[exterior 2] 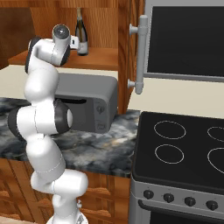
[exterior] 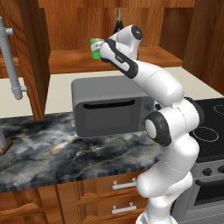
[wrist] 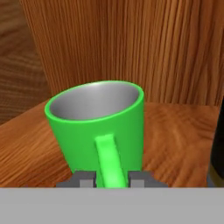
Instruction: Open the cabinet directly in front. Then move the wine and the mug to the dining counter with the jar on it.
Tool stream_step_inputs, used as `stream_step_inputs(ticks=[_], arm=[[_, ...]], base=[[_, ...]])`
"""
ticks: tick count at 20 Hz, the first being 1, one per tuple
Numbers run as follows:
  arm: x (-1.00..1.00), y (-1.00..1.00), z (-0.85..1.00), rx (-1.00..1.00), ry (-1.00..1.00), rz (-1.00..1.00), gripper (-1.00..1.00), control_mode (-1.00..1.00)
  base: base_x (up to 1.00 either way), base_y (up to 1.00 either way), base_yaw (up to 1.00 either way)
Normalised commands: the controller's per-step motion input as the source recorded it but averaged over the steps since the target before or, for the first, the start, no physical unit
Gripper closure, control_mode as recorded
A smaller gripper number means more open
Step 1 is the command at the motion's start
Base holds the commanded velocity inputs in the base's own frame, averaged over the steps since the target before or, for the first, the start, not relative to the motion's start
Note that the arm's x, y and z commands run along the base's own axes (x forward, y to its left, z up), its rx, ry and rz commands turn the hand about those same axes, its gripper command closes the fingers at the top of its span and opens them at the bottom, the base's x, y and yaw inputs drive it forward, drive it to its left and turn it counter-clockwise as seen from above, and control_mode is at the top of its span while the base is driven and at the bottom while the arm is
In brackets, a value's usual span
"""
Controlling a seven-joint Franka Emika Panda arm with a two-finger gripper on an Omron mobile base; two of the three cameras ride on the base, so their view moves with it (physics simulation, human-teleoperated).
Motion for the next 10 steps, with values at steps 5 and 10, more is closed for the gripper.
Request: stream_step_inputs(ticks=[5, 10], arm=[[-0.18, 0.00, 0.00, 0.00, -0.01, 0.00, 1.00, -1.00], [-0.93, 0.00, 0.00, 0.00, -0.17, 0.06, 1.00, -1.00]], base=[[0.00, 0.00, 0.00], [0.00, 0.00, 0.00]])
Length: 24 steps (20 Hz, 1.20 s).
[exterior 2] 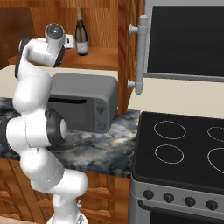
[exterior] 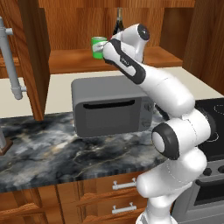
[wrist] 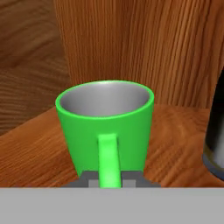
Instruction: Open the cabinet directly in front. Then move the wine and the mug to the dining counter with the jar on it.
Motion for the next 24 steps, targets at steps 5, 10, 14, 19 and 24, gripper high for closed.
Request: stream_step_inputs(ticks=[5, 10, 14, 19, 24], arm=[[-1.00, 0.00, 0.00, 0.00, -0.27, 0.12, 1.00, -1.00], [-1.00, -0.10, 0.01, 0.01, -0.21, 0.12, 1.00, -1.00], [-1.00, -0.13, 0.22, 0.06, -0.05, 0.09, 1.00, -1.00], [-1.00, -0.08, 0.30, 0.05, 0.03, 0.09, 1.00, -1.00], [-0.86, 0.06, 0.10, 0.00, 0.14, 0.19, 1.00, -1.00]], base=[[0.00, 0.00, 0.00], [0.00, 0.00, 0.00], [0.00, 0.00, 0.00], [0.00, 0.00, 0.00], [0.00, 0.00, 0.00]])
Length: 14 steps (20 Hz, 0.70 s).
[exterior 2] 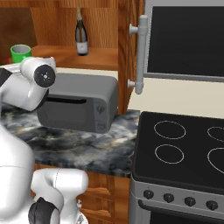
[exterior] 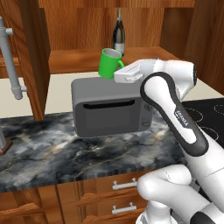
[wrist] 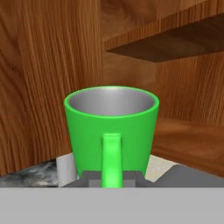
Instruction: Open the cabinet directly in front. Then move the wine and the mug to the dining counter with the jar on it.
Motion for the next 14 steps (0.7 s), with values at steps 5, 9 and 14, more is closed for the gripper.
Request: stream_step_inputs(ticks=[5, 9, 14], arm=[[-0.28, 0.11, 0.00, 0.00, 0.11, 0.15, 1.00, -1.00], [0.00, 0.00, 0.00, 0.00, 0.00, 0.00, 1.00, -1.00], [-0.16, 0.00, -0.05, 0.00, 0.03, 0.00, 1.00, -1.00]], base=[[0.00, 0.00, 0.00], [0.00, 0.00, 0.00], [0.00, 0.00, 0.00]])
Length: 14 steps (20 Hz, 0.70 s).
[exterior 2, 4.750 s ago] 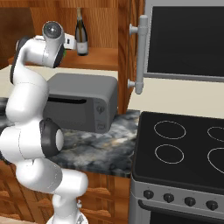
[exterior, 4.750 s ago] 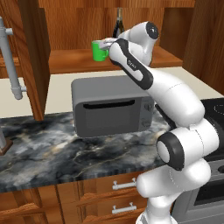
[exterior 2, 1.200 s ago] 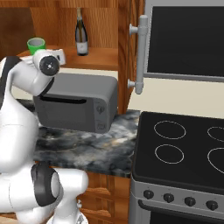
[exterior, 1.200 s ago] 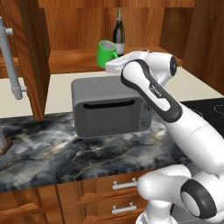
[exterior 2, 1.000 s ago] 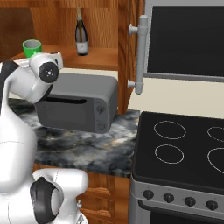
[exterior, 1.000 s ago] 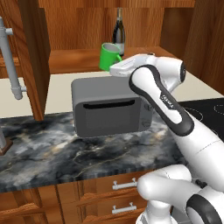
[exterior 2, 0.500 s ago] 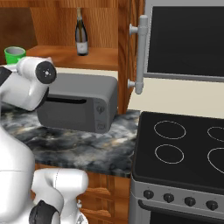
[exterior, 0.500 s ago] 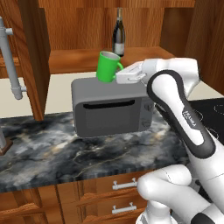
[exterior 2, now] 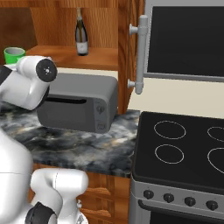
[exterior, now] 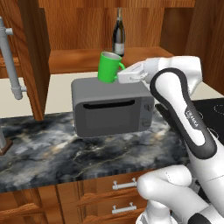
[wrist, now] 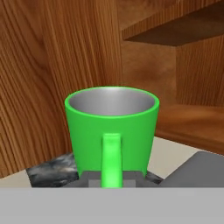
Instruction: Open the cabinet directly in front. Then move the wine and the mug to the dining counter with the jar on it.
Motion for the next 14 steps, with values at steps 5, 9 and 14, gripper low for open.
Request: stream_step_inputs(ticks=[5, 9, 14], arm=[[-0.34, 0.00, -0.11, 0.00, 0.06, 0.02, 1.00, -1.00], [-0.12, 0.00, 0.04, 0.00, -0.09, 0.00, 1.00, -1.00], [-0.27, -0.01, 0.25, 0.00, -0.26, 0.00, 1.00, -1.00]], base=[[0.00, 0.00, 0.00], [0.00, 0.00, 0.00], [0.00, 0.00, 0.00]])
